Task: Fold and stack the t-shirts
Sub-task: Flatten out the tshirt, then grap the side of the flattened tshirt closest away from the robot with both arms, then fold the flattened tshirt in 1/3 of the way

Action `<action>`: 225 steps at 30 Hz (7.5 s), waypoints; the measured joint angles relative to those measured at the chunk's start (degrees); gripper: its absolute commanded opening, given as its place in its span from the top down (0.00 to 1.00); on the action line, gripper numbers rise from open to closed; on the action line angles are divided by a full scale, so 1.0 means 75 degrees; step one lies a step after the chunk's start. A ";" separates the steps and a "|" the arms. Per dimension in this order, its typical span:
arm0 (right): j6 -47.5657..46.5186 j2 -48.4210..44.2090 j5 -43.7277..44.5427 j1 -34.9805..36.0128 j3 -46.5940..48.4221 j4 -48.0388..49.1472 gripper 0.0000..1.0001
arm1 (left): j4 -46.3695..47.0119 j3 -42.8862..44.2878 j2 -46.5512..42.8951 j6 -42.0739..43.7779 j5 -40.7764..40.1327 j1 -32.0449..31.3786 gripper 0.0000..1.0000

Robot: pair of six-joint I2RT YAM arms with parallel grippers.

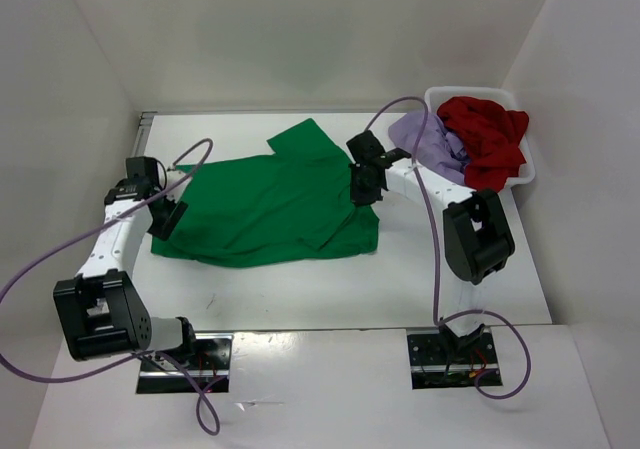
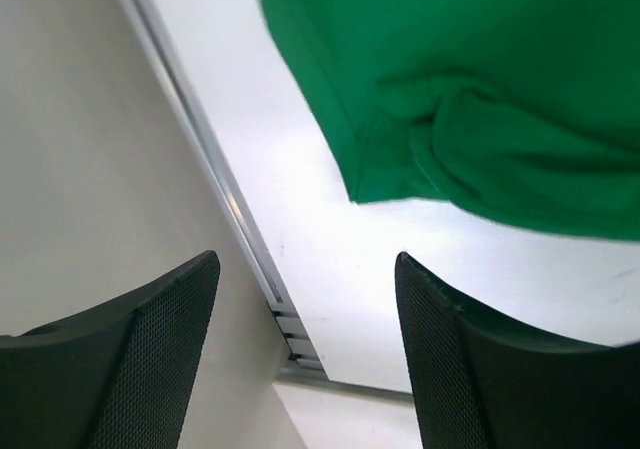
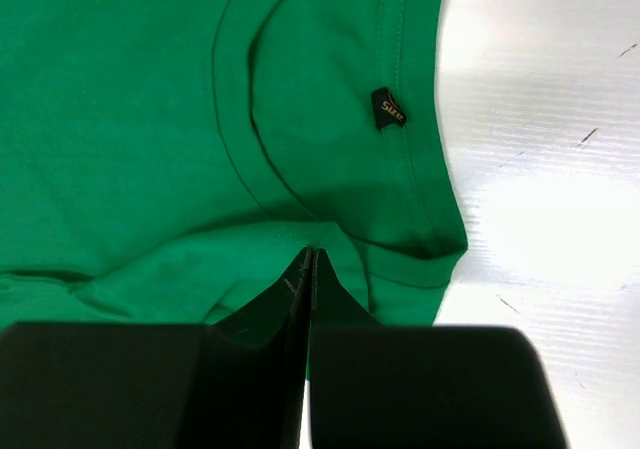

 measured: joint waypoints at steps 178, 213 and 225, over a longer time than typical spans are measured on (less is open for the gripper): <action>-0.1288 -0.2104 0.2553 -0.0985 0.6452 -0.1172 1.00 | 0.0799 0.6213 0.0283 -0.0195 0.1378 -0.0490 1.00; 0.1338 -0.3008 0.0901 0.0825 -0.2215 -0.0423 1.00 | -0.0469 -0.2092 -0.2396 0.0650 -0.0487 -0.0571 1.00; 0.0137 -0.1049 0.0848 0.0344 -0.0947 0.0393 1.00 | -0.0195 -0.2524 -0.1443 -0.0335 -0.1405 -0.0434 1.00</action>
